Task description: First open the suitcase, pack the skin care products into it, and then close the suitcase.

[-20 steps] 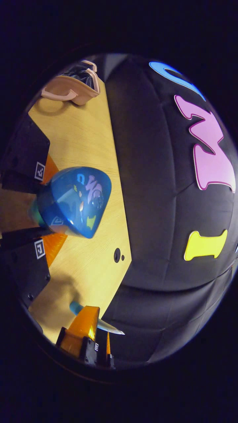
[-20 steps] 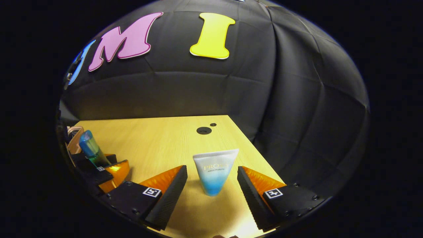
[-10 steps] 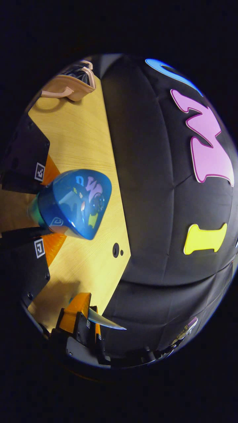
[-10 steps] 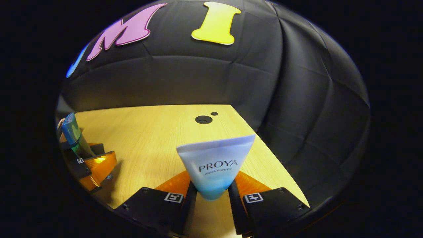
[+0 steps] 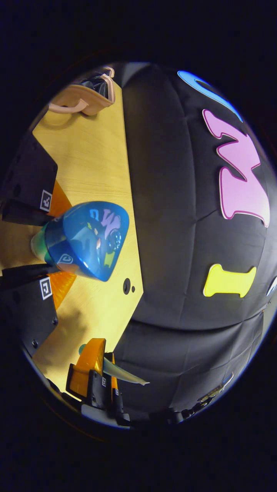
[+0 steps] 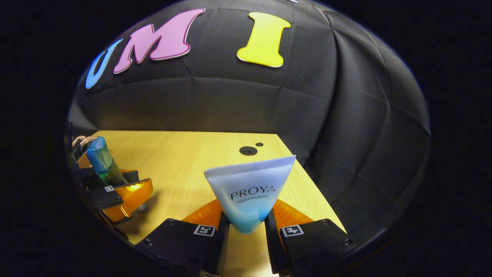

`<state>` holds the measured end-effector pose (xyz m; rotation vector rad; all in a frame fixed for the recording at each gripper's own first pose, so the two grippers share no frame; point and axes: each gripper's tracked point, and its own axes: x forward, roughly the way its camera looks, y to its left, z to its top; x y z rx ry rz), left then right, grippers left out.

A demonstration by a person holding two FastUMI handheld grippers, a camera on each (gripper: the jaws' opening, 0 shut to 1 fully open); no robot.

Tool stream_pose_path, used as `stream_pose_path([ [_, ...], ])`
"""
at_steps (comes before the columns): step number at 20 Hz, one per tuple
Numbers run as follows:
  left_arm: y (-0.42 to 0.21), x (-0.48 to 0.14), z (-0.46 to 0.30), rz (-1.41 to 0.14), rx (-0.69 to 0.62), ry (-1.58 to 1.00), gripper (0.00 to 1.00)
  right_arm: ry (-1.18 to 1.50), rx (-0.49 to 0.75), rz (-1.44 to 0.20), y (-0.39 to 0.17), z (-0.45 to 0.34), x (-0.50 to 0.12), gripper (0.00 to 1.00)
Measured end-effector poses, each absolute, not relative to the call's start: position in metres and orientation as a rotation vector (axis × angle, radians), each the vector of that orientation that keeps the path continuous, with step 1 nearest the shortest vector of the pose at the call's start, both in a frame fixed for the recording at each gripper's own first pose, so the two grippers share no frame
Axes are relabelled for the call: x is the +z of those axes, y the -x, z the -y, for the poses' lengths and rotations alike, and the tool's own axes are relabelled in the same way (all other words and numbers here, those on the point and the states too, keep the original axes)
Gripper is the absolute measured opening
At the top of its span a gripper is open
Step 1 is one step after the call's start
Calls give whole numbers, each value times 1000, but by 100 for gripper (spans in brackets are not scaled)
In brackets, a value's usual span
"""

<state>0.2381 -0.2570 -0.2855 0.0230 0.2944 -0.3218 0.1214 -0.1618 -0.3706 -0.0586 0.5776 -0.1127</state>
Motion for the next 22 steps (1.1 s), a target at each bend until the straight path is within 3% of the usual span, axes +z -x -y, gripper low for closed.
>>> stream_pose_path([
  [3,-214,-240,222,-268,-306,-7,46,93,-37,-547,-122,132,-332,47],
  [4,-206,-226,205,-262,-291,-6,47,97,-9,-533,-120,119,-318,43],
  [5,-199,-212,185,-255,-271,-6,47,99,16,-521,-119,105,-304,47],
  [11,-156,-181,22,-334,-62,-34,47,105,187,-458,-106,6,-234,47],
  [14,-141,-188,-67,-372,50,-83,51,100,277,-435,-97,-51,-212,47],
  [15,-136,-198,-88,-413,70,-90,46,95,305,-430,-96,-70,-209,47],
  [20,-148,-259,-160,-594,66,-65,50,16,435,-429,-89,-168,-194,47],
  [22,-148,-287,-172,-713,31,-59,47,1,467,-425,-85,-192,-191,47],
])
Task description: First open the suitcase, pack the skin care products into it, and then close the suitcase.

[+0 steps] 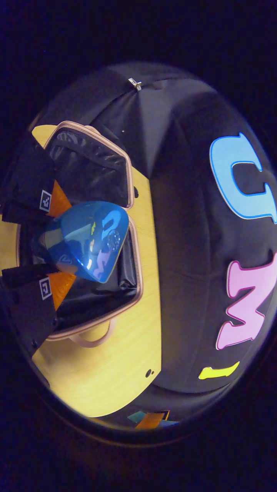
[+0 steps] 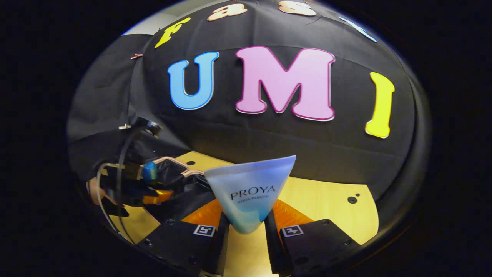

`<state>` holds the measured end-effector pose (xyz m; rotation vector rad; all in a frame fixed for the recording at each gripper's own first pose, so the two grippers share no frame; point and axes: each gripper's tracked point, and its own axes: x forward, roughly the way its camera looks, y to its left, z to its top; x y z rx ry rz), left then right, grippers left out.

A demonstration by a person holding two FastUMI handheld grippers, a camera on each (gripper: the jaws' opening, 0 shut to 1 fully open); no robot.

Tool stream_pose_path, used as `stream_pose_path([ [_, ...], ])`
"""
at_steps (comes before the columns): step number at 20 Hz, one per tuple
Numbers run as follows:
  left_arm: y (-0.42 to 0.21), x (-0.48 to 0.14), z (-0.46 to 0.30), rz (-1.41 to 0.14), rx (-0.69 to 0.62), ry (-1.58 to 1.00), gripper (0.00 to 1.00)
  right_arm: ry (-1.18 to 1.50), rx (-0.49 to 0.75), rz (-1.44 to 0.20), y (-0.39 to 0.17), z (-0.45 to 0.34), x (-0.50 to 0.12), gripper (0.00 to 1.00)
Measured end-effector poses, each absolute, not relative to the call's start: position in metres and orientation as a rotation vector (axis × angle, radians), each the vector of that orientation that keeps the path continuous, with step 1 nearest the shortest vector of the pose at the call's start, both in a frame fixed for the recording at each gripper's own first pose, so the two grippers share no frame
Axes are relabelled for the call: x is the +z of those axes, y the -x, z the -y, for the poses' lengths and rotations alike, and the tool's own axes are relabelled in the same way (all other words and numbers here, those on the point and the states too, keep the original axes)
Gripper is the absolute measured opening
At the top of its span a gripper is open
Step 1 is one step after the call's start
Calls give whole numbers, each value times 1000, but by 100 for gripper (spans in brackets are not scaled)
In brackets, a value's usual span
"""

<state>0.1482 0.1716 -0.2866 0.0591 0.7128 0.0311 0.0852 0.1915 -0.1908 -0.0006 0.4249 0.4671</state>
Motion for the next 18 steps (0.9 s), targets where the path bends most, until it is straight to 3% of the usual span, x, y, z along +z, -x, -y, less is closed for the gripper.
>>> stream_pose_path([
  [2,-148,-305,-175,-829,-21,-37,50,-12,485,-416,-78,-205,-185,47],
  [3,-150,-315,-176,-893,-39,-35,47,-15,487,-409,-75,-208,-182,42],
  [4,-153,-324,-178,-948,-56,-42,47,-21,487,-406,-72,-209,-181,47],
  [7,-156,-351,-176,-1153,-104,-63,47,-48,485,-404,-70,-211,-173,47],
  [8,-159,-357,-174,-1200,-118,-76,47,-43,481,-399,-70,-209,-170,42],
  [9,-164,-361,-174,-1232,-117,-92,47,-36,475,-393,-72,-206,-168,47],
  [13,-173,-377,-166,-1379,-155,-133,47,-22,442,-397,-74,-195,-169,47],
  [15,-180,-374,-168,-1381,-155,-173,46,-19,433,-410,-76,-195,-173,52],
  [16,-181,-374,-169,-1375,-147,-184,47,-16,434,-413,-77,-197,-175,47],
  [18,-178,-370,-170,-1352,-114,-171,47,-10,441,-435,-79,-199,-178,47],
])
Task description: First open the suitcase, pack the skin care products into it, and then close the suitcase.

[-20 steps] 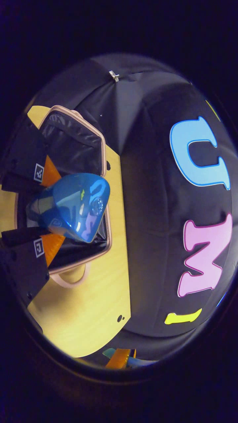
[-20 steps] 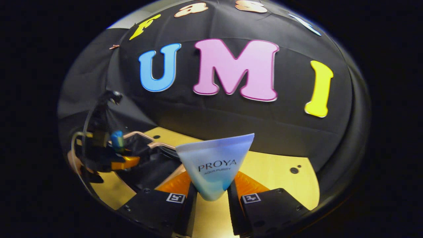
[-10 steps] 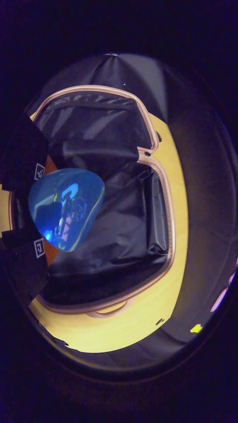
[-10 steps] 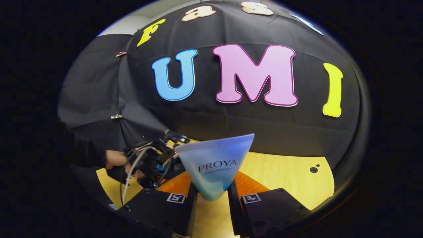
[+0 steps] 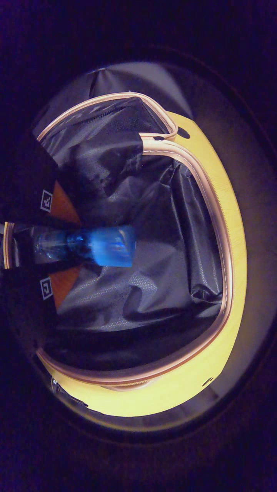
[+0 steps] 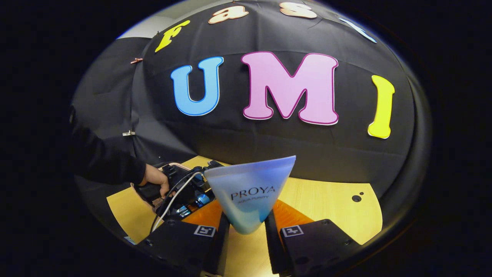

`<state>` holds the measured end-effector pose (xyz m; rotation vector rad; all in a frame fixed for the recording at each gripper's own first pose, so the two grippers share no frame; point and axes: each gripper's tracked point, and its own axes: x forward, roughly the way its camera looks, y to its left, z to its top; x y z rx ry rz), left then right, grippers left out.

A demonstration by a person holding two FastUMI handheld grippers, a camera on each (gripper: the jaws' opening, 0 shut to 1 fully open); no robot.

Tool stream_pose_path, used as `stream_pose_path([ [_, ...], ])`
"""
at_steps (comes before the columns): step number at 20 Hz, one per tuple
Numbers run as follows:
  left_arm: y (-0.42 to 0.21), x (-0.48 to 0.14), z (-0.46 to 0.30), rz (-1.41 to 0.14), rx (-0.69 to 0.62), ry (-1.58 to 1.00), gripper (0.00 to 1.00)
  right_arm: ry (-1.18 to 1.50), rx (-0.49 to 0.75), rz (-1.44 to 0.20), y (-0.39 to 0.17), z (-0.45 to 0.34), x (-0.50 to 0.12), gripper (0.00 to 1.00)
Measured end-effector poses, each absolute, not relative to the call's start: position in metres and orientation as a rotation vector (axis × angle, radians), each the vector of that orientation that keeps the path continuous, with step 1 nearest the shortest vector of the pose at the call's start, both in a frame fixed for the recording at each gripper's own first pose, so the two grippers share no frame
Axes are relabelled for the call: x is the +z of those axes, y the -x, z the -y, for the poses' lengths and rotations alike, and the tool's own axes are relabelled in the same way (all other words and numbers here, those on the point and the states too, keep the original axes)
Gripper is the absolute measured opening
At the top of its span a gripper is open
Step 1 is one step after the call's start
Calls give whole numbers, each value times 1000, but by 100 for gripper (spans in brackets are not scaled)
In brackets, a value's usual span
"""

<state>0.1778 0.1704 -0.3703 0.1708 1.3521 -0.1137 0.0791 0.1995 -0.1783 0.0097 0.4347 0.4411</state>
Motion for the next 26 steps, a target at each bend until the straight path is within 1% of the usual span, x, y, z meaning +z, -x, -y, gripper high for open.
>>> stream_pose_path([
  [1,-176,-373,-171,-1335,-102,-152,50,-15,447,-446,-80,-203,-182,42],
  [2,-175,-367,-178,-1310,-77,-139,52,-25,453,-458,-82,-210,-185,47],
  [3,-177,-361,-181,-1257,-54,-113,57,-45,463,-485,-84,-217,-189,47],
  [4,-179,-344,-186,-1176,-23,-87,60,-59,470,-513,-86,-229,-200,51],
  [5,-180,-325,-193,-1079,6,-60,61,-66,477,-534,-90,-237,-203,47],
  [6,-175,-303,-204,-983,36,-41,66,-69,483,-550,-95,-246,-207,42],
  [7,-167,-280,-216,-905,71,-24,81,-67,491,-572,-101,-256,-214,47],
  [9,-137,-239,-246,-752,177,12,97,-61,497,-657,-108,-275,-236,47],
  [10,-116,-224,-268,-683,282,26,98,-64,498,-701,-111,-285,-249,47],
  [11,-96,-215,-278,-630,344,56,98,-72,499,-747,-115,-300,-264,47],
  [12,-73,-208,-281,-584,360,89,98,-75,498,-795,-116,-315,-278,47],
  [13,-59,-202,-283,-567,358,112,96,-65,504,-843,-116,-330,-293,47],
  [14,-43,-198,-291,-562,361,122,92,-58,497,-892,-114,-345,-311,47],
  [15,-29,-200,-296,-566,367,126,96,-41,488,-942,-109,-359,-330,47],
  [17,0,-196,-285,-571,393,180,97,27,458,-1064,-91,-373,-369,47],
  [19,4,-177,-266,-530,369,289,96,82,414,-1112,-82,-375,-388,48],
  [22,6,-140,-262,-472,349,403,96,111,343,-1173,-78,-379,-403,48],
  [23,6,-128,-263,-448,346,439,96,112,306,-1191,-79,-376,-408,41],
  [24,4,-113,-266,-411,339,464,97,113,263,-1206,-81,-371,-415,49],
  [25,4,-99,-267,-386,330,479,96,113,234,-1214,-83,-369,-419,49],
  [26,7,-93,-272,-373,335,482,92,117,215,-1227,-82,-366,-421,57],
])
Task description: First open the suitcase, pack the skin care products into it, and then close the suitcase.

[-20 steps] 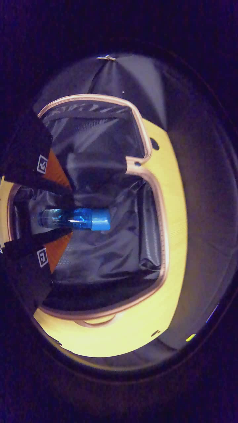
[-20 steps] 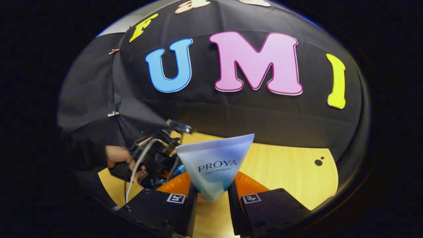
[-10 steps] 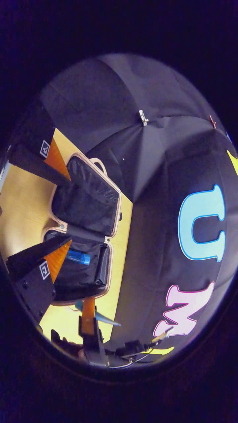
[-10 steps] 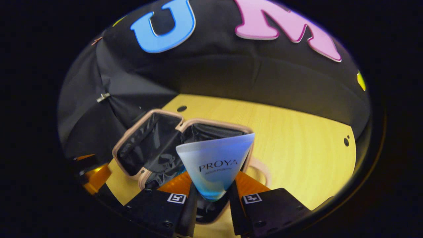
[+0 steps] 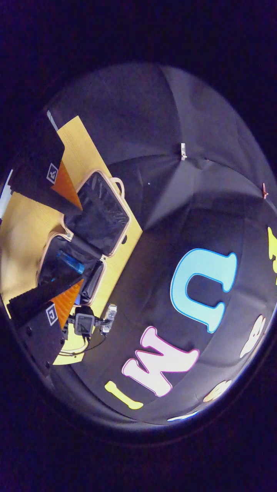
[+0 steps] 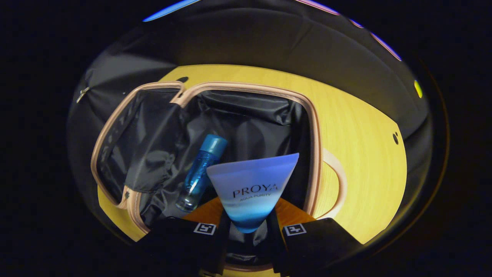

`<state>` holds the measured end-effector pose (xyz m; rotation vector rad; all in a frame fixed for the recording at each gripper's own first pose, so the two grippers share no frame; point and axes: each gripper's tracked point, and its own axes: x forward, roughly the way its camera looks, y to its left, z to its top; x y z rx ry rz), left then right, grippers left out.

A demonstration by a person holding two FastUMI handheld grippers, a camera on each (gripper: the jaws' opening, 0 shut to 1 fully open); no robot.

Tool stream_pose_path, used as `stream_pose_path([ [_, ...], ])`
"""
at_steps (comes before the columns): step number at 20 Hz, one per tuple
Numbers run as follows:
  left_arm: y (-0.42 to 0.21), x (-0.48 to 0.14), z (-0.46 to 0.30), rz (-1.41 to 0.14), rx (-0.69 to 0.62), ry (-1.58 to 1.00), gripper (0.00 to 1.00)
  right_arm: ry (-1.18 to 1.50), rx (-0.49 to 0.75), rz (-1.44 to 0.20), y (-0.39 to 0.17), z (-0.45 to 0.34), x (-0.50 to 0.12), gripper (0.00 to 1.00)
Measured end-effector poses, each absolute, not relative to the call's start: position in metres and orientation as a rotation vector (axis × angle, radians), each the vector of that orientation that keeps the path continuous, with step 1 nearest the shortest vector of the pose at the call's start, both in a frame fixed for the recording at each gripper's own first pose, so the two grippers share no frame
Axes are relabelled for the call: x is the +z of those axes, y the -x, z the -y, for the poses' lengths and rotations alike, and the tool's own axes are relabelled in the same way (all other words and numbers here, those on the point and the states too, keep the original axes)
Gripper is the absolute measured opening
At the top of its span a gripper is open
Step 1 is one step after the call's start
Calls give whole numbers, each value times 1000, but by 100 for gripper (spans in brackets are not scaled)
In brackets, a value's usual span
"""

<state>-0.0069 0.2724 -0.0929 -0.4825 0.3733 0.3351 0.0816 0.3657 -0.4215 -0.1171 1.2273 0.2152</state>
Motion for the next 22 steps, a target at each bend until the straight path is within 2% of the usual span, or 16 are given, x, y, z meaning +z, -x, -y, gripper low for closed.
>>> stream_pose_path([
  [1,10,-89,-280,-362,346,481,97,113,208,-1241,-82,-364,-422,52],
  [2,13,-87,-289,-352,362,479,96,107,204,-1232,-86,-364,-420,46],
  [3,16,-88,-300,-345,379,477,97,81,208,-1220,-89,-368,-417,51],
  [4,17,-95,-309,-344,393,476,96,61,211,-1204,-92,-371,-408,60],
  [5,18,-102,-322,-347,418,471,96,48,216,-1173,-95,-372,-399,77],
  [6,17,-107,-337,-341,445,467,96,34,230,-1135,-99,-375,-387,80],
  [7,15,-114,-353,-338,465,462,96,25,251,-1099,-100,-376,-375,97],
  [8,12,-121,-372,-340,490,456,96,21,275,-1062,-101,-376,-362,100],
  [11,0,-156,-434,-399,549,421,96,-27,378,-960,-92,-371,-316,99],
  [13,-18,-170,-473,-418,559,409,96,-28,400,-877,-88,-351,-288,99],
  [16,-54,-206,-512,-475,542,439,96,34,396,-773,-84,-314,-262,98],
  [19,-92,-245,-536,-534,507,559,94,71,374,-758,-66,-280,-255,98],
  [21,-113,-275,-547,-586,480,667,81,98,358,-774,-49,-255,-254,98],
  [22,-120,-290,-553,-606,492,718,92,115,348,-781,-41,-243,-254,98],
])
